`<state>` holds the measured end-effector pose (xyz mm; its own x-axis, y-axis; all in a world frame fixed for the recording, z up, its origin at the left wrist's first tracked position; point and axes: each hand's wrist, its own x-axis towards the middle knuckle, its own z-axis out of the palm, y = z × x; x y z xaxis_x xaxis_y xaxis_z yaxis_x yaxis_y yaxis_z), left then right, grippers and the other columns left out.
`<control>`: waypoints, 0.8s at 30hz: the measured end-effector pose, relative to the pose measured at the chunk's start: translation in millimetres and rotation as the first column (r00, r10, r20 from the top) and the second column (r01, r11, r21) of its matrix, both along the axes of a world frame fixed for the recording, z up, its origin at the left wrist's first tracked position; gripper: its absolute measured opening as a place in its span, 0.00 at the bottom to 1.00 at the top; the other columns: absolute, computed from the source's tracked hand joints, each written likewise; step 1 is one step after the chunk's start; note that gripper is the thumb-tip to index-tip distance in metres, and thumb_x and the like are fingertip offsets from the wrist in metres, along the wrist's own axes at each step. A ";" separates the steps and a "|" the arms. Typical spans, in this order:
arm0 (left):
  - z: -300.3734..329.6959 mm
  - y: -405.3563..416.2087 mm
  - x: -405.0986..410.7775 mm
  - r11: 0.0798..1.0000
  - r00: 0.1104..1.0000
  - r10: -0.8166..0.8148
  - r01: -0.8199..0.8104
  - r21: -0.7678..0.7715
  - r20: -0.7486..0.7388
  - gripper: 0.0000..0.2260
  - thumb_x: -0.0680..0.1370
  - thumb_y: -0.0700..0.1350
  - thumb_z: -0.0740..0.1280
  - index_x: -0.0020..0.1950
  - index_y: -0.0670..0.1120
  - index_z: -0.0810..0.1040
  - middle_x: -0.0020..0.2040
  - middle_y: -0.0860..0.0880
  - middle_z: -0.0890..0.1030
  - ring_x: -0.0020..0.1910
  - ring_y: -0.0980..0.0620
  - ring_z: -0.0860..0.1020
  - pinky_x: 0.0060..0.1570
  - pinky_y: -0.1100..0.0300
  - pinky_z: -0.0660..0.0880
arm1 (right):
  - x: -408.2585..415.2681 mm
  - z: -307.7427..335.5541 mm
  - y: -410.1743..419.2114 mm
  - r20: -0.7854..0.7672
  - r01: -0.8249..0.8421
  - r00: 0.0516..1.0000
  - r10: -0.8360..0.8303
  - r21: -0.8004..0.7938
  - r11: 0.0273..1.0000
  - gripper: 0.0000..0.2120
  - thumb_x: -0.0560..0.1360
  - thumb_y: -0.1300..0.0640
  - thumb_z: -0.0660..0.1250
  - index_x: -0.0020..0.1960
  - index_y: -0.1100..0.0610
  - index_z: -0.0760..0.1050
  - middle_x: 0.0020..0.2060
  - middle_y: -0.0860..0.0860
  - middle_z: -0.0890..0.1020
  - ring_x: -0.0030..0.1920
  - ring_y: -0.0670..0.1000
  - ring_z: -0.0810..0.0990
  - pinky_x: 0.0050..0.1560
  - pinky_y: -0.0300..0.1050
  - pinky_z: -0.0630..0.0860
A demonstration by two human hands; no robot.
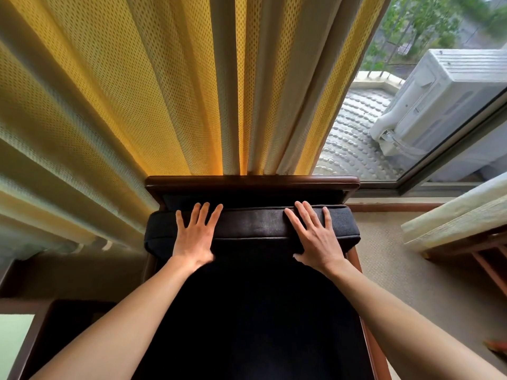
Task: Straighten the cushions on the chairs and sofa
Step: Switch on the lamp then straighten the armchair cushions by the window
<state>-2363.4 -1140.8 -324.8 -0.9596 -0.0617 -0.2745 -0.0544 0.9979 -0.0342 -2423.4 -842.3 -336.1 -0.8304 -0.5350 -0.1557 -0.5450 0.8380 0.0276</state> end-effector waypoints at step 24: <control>28.2 -10.4 6.0 0.984 0.990 0.109 -0.120 0.130 0.089 0.39 0.74 0.46 0.73 0.79 0.49 0.54 0.79 0.45 0.55 0.78 0.44 0.52 0.75 0.42 0.56 | -25.4 40.3 -27.2 0.275 0.030 0.956 -0.100 0.247 0.969 0.61 0.66 0.41 0.76 0.80 0.51 0.33 0.80 0.57 0.39 0.79 0.60 0.35 0.72 0.74 0.41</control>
<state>-2357.4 -1151.2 -296.6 -0.9226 -0.1273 -0.3642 -0.1714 0.9809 0.0914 -2448.8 -869.5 -295.8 -0.7649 -0.3999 -0.5049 -0.5042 0.8596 0.0830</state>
